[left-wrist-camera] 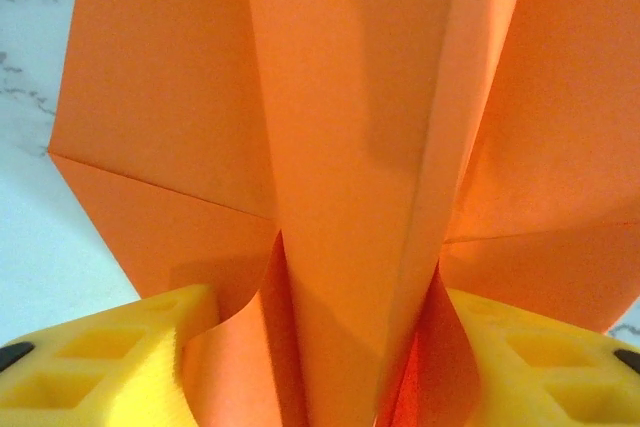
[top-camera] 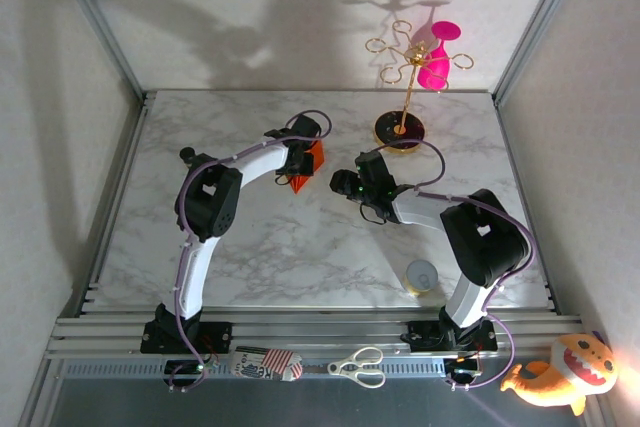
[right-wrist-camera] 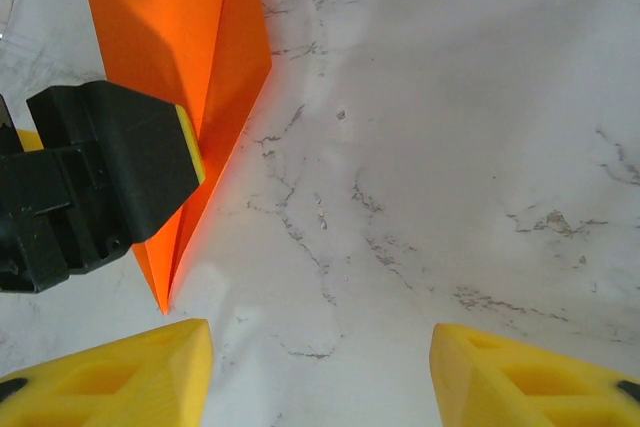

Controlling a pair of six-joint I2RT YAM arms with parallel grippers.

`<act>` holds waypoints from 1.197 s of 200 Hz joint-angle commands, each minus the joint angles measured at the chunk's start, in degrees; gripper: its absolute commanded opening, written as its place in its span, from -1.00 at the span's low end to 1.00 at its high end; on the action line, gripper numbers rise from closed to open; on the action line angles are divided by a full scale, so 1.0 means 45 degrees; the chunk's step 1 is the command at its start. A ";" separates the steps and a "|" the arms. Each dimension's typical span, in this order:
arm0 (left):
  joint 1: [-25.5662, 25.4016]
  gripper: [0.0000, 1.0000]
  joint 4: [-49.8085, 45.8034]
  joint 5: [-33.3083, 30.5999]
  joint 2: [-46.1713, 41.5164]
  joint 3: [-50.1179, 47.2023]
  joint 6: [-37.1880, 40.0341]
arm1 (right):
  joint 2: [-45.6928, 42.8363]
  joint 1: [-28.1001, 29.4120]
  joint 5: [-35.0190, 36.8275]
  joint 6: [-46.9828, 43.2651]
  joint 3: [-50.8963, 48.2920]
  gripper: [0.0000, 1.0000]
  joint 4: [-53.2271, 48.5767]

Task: Fold a paper plane with a square sheet of paper (pick it up from the middle)
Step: Move the paper plane to the top-center of the table.

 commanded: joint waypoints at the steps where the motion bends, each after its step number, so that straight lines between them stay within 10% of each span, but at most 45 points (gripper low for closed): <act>1: 0.0061 0.15 -0.0662 -0.0602 0.0903 0.0320 -0.0090 | 0.0139 -0.0065 0.0099 -0.0085 0.0321 0.20 -0.0327; 124: 0.0626 0.16 -0.0794 -0.0813 0.3283 0.3801 -0.0613 | -0.0447 -0.0085 0.0782 -0.0202 0.0204 0.24 -0.0720; 239: 0.0555 0.17 -0.0291 -0.0418 0.0578 0.4006 -0.0995 | -0.0443 -0.0085 0.0706 -0.0150 0.0262 0.23 -0.0618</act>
